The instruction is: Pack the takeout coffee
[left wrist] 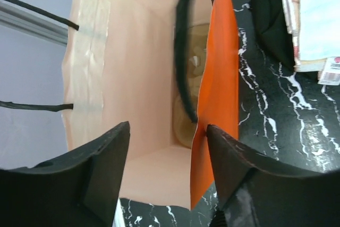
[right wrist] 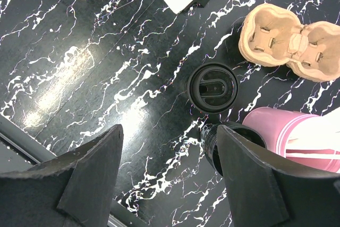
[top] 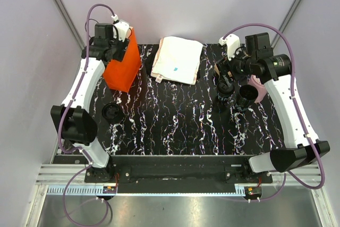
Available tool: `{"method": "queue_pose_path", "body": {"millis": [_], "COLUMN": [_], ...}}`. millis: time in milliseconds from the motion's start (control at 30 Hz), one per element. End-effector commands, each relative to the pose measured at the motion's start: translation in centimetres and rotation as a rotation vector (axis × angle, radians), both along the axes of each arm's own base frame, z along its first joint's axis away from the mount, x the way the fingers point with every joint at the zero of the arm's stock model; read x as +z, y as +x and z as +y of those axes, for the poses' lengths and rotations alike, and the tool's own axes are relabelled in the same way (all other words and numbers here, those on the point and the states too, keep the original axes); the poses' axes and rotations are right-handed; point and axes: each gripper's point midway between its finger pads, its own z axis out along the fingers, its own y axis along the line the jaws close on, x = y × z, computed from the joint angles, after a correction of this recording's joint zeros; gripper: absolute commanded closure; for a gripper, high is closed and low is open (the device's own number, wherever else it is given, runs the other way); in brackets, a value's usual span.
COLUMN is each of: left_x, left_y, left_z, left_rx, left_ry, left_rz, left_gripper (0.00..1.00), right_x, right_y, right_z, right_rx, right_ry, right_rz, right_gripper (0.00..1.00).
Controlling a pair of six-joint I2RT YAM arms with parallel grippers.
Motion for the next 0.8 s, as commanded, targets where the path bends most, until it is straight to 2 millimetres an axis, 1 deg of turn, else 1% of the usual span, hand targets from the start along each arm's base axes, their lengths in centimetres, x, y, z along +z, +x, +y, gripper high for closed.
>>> {"method": "queue_pose_path", "body": {"millis": [0, 33, 67, 133, 167, 233, 267, 433, 467, 567, 667, 767], "left_x": [2.5, 2.2, 2.0, 2.0, 1.9, 1.9, 1.8, 1.2, 0.9, 1.0, 1.8, 2.9], "left_y": [0.4, 0.3, 0.1, -0.1, -0.3, -0.4, -0.7, -1.1, -1.2, -1.3, -1.2, -1.1], "left_z": [-1.4, -1.9, -2.1, -2.6, -2.7, -3.1, -3.2, -3.5, -3.5, -3.4, -3.3, -3.2], "left_rx": [-0.076, -0.103, -0.111, -0.138, -0.144, -0.164, -0.171, -0.19, -0.191, -0.188, -0.182, -0.178], "left_ry": [-0.049, -0.069, -0.075, -0.092, -0.096, -0.11, -0.111, -0.118, -0.117, -0.118, -0.119, -0.12], "left_rz": [-0.046, -0.034, -0.024, -0.016, -0.006, -0.002, 0.011, 0.042, 0.051, 0.048, 0.03, -0.002], "left_gripper": [0.44, 0.48, 0.56, 0.65, 0.72, 0.76, 0.8, 0.85, 0.87, 0.95, 1.0, 1.0], "right_x": [1.5, 1.6, 1.6, 1.7, 1.8, 2.0, 2.1, 2.5, 2.6, 2.8, 2.8, 3.2], "right_y": [0.2, 0.2, 0.2, 0.2, 0.2, 0.2, 0.2, 0.0, 0.0, 0.1, 0.2, 0.2], "right_z": [0.4, 0.4, 0.3, 0.3, 0.3, 0.2, 0.1, 0.1, 0.1, 0.1, 0.1, 0.1], "right_rx": [0.003, 0.001, 0.0, -0.003, -0.005, -0.012, -0.012, -0.015, -0.015, -0.017, -0.021, -0.026], "right_ry": [0.037, 0.037, 0.037, 0.038, 0.037, 0.037, 0.038, 0.042, 0.043, 0.044, 0.046, 0.05], "right_rz": [-0.054, -0.055, -0.057, -0.059, -0.063, -0.068, -0.071, -0.084, -0.085, -0.089, -0.089, -0.096], "right_gripper": [0.24, 0.24, 0.24, 0.23, 0.24, 0.24, 0.24, 0.24, 0.24, 0.24, 0.24, 0.23]}}
